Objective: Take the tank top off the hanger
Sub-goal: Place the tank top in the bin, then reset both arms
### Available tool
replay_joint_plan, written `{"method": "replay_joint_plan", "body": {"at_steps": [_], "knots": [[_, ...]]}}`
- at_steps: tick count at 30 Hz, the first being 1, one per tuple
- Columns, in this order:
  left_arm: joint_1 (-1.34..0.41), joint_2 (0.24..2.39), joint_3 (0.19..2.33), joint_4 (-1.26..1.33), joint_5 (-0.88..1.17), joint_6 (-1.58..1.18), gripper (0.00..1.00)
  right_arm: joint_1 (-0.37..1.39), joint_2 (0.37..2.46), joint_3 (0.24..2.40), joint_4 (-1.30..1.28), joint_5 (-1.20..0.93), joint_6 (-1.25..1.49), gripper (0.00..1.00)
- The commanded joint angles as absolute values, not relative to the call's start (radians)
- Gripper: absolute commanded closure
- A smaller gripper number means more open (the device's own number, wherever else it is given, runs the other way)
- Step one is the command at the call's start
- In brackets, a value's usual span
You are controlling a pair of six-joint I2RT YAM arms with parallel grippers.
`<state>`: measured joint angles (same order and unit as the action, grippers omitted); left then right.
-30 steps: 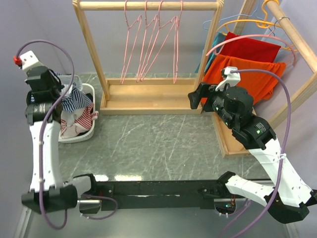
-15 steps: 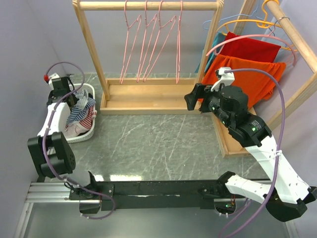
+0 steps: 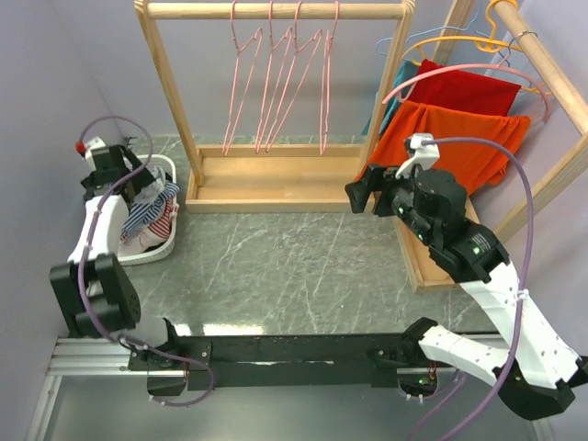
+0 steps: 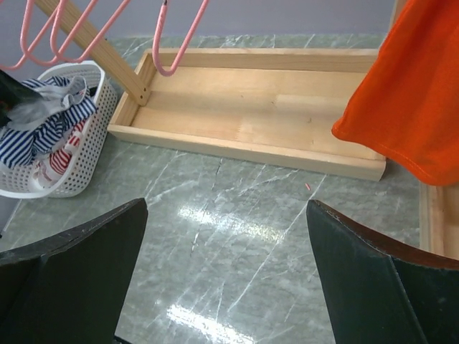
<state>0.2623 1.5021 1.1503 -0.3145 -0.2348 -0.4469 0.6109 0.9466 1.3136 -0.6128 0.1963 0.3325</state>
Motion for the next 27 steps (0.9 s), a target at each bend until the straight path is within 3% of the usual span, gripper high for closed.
{"method": "replay_joint_plan", "body": {"at_steps": [1,5,14,22,27], "knots": [[0.261,1.382,1.308,-0.377,-0.125,-0.379,0.01,0.615,0.879,1.263,-0.569,0.198,0.339,0.0],[0.258,1.319,1.35,-0.457,-0.022,-0.364,0.01,0.614,0.841,1.184,-0.549,0.25,0.337,0.0],[0.141,1.036,1.151,-0.31,0.262,-0.36,0.01,0.614,0.841,1.068,-0.551,0.464,0.371,0.0],[-0.118,1.015,1.083,-0.249,0.187,-0.333,0.0,0.614,0.72,0.87,-0.486,0.594,0.528,0.0],[-0.181,1.009,1.005,-0.19,0.127,-0.382,0.0,0.614,0.693,0.75,-0.442,0.61,0.58,0.0]]}}
